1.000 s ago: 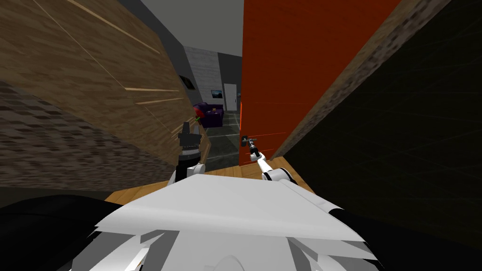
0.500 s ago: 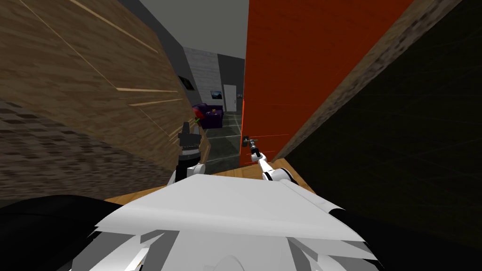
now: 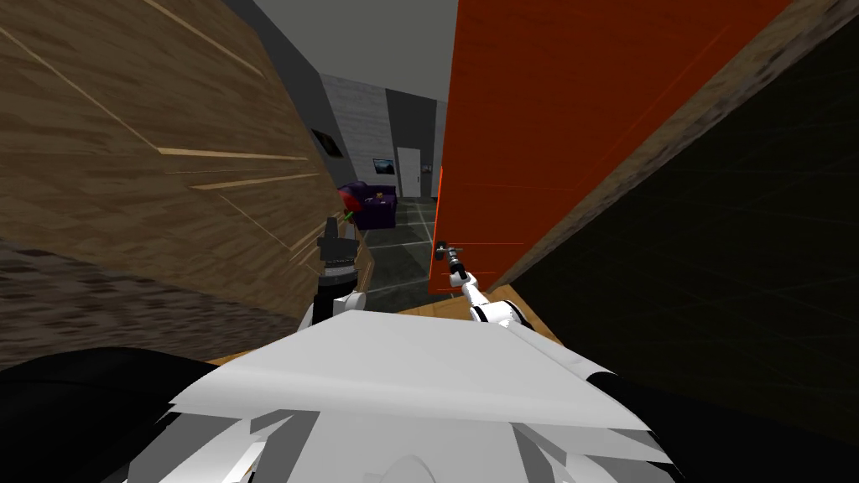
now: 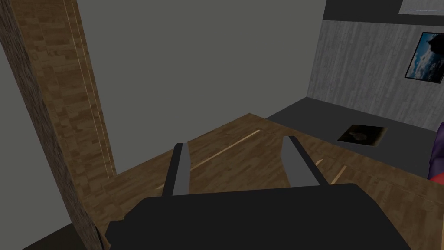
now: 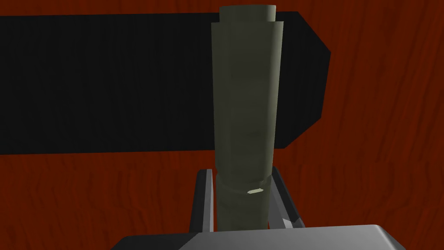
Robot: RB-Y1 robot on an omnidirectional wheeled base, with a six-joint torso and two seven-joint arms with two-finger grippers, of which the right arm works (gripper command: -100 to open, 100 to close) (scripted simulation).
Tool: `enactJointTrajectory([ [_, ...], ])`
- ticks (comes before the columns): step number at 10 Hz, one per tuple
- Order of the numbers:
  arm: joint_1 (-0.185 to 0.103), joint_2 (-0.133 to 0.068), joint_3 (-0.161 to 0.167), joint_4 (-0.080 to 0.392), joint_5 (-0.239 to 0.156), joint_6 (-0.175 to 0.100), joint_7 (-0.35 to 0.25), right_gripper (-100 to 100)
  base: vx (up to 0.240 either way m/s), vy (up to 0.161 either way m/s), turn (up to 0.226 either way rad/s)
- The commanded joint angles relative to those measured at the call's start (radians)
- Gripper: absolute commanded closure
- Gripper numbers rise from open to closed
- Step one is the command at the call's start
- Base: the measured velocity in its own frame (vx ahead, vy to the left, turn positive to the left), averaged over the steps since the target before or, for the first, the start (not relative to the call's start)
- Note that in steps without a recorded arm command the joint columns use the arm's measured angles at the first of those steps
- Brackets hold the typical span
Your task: Push the door open
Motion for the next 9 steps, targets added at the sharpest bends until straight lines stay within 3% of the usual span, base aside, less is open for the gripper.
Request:
enactJointTrajectory([
  [1,0.000,-0.020,-0.027,0.008,-0.009,-0.003,0.011,100,0.103,0.088,-0.055],
  [3,0.000,-0.023,-0.034,0.008,-0.011,-0.003,0.014,100,0.115,0.112,-0.059],
  [6,0.005,-0.041,-0.075,0.009,-0.026,0.000,0.032,100,0.147,0.134,-0.071],
  [9,0.005,-0.041,-0.075,0.010,-0.026,0.000,0.032,100,0.067,0.053,-0.006],
])
